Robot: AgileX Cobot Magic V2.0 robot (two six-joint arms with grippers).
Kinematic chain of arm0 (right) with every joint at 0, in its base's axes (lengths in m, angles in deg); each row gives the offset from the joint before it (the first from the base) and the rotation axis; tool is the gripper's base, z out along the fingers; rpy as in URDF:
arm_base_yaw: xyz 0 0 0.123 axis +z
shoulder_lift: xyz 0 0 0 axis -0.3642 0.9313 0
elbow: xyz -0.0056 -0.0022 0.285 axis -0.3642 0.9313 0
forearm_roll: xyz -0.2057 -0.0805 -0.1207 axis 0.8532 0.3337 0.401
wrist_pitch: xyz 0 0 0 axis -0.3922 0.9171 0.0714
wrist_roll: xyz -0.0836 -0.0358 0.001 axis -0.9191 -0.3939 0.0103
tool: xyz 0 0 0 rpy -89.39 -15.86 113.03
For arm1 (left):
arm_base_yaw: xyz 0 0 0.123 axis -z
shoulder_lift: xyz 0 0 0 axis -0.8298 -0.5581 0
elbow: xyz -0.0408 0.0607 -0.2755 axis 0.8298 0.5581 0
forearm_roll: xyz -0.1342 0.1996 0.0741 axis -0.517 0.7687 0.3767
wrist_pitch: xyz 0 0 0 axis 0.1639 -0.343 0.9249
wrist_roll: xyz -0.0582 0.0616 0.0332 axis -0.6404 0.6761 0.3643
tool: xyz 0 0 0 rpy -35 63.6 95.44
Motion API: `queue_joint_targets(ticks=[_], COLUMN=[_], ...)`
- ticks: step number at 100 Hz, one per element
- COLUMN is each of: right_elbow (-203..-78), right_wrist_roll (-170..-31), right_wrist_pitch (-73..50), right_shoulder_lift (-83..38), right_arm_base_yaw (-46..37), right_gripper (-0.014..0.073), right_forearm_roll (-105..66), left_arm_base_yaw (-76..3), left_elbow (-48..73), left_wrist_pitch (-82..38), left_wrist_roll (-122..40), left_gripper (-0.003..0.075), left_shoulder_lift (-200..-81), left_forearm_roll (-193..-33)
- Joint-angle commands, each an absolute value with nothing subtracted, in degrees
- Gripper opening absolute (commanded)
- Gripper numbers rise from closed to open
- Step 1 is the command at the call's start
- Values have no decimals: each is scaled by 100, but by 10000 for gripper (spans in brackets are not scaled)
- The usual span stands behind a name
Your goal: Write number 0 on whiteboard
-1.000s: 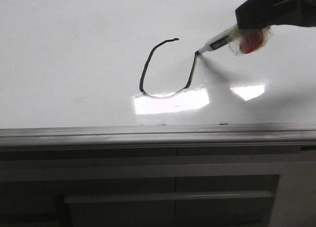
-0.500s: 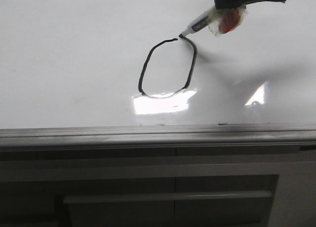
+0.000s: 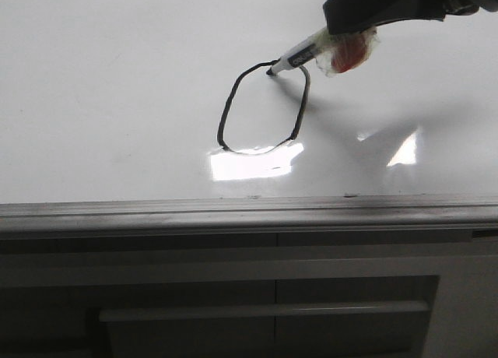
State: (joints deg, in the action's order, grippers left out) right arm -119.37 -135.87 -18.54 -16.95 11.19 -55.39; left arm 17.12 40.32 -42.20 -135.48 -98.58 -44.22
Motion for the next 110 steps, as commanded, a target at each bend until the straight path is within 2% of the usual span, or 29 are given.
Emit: queue_joint_targets(ticks=[1, 27, 46, 61, 68, 73, 81, 86, 94, 110], right_elbow=[-11993, -12599, -13788, -14185, -14185, -14166, -14069, -13997, -13927, -13916], right_wrist_roll=[-13673, -13677, -13677, -13726, -13726, -13726, -13726, -13726, -13726, -13726], right_wrist_pitch=[-1709, -1248, 724, 1628, 2043, 2304, 2293, 2126, 1860, 1558], right_shoulder_lift=[-1602, -1949, -2539, -2863, -2885, -2859, -2784, -2737, -2662, -2506], right_arm_base_yaw=[1065, 1065, 1065, 1176, 1314, 1434, 1772, 2012, 2419, 3115], right_gripper=[-47, -47, -47, -47, -47, -47, -47, -47, -47, -47], right_forearm_roll=[-5337, -4873, -4860, -4848, -4848, -4848, -4848, -4805, -4629, -4360], left_arm_base_yaw=[1752, 1752, 1752, 1776, 1831, 1903, 2046, 2158, 2338, 2633], left_elbow=[3892, 3892, 3892, 3840, 3700, 3539, 3242, 2991, 2512, 1749], left_wrist_pitch=[-3894, -3894, -3802, -3466, -3437, -3481, -3644, -3866, -4251, -4869], left_wrist_roll=[-13589, -13589, -13589, -13134, -12495, -11894, -10848, -10149, -9601, -9495], left_gripper=[-20, -20, -20, -11, 57, 153, 353, 430, 438, 361], left_shoulder_lift=[-9925, -9925, -9925, -9981, -10214, -10485, -11127, -11547, -12163, -13080], left_forearm_roll=[-4305, -4370, -4773, -4826, -5131, -5487, -6225, -6629, -6877, -6698])
